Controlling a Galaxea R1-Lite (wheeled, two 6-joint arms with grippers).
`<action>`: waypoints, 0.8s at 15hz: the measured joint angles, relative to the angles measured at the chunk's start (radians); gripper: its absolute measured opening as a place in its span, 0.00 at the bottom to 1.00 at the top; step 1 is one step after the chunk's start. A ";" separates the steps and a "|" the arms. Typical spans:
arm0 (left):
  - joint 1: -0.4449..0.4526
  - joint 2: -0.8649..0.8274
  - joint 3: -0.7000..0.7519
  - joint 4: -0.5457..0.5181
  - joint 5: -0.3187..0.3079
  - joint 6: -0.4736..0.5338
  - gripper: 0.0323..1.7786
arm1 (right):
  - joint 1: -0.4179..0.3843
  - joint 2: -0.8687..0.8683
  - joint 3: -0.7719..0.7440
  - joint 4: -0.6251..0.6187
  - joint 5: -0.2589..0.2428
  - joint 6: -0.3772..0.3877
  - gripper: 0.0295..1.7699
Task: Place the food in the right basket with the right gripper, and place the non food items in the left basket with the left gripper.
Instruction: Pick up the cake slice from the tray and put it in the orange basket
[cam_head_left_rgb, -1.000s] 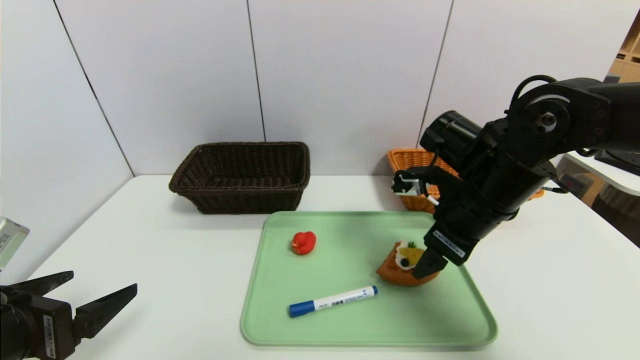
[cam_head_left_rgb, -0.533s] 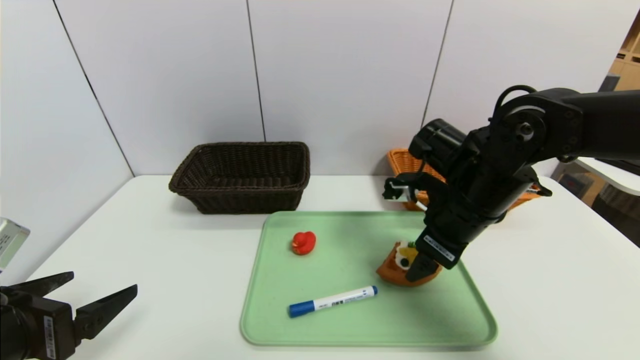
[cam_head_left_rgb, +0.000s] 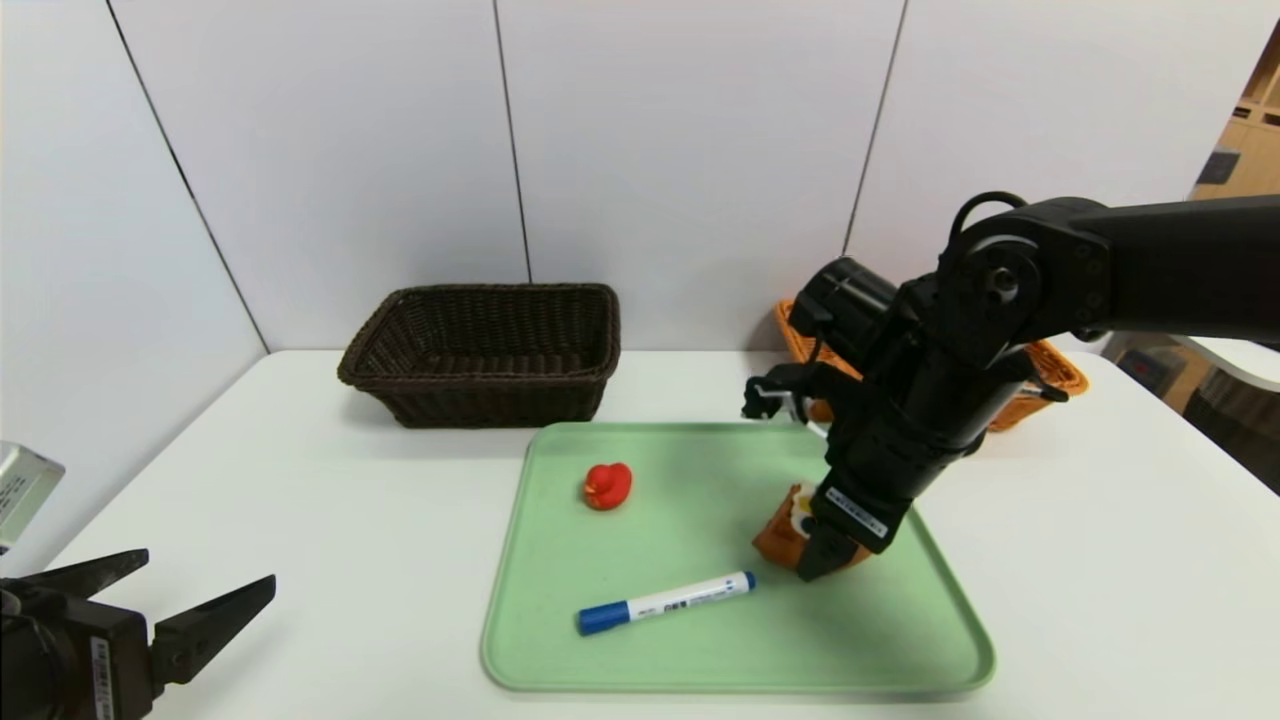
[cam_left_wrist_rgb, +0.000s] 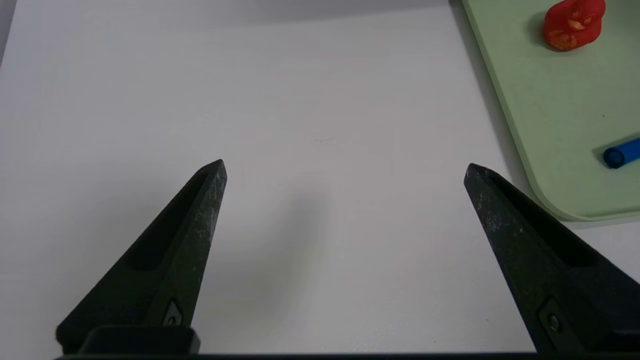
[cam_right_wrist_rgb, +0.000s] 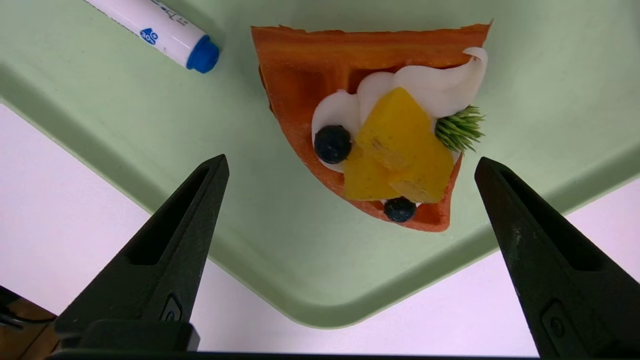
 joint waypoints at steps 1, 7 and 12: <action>0.000 0.000 0.001 0.000 0.000 0.001 0.95 | 0.000 0.004 0.000 0.000 0.000 0.000 0.96; 0.000 0.000 0.002 0.000 -0.001 0.003 0.95 | 0.010 0.024 0.001 0.000 0.000 0.006 0.96; 0.000 0.000 0.009 -0.002 -0.002 0.003 0.95 | 0.013 0.043 0.002 0.000 -0.002 0.007 0.96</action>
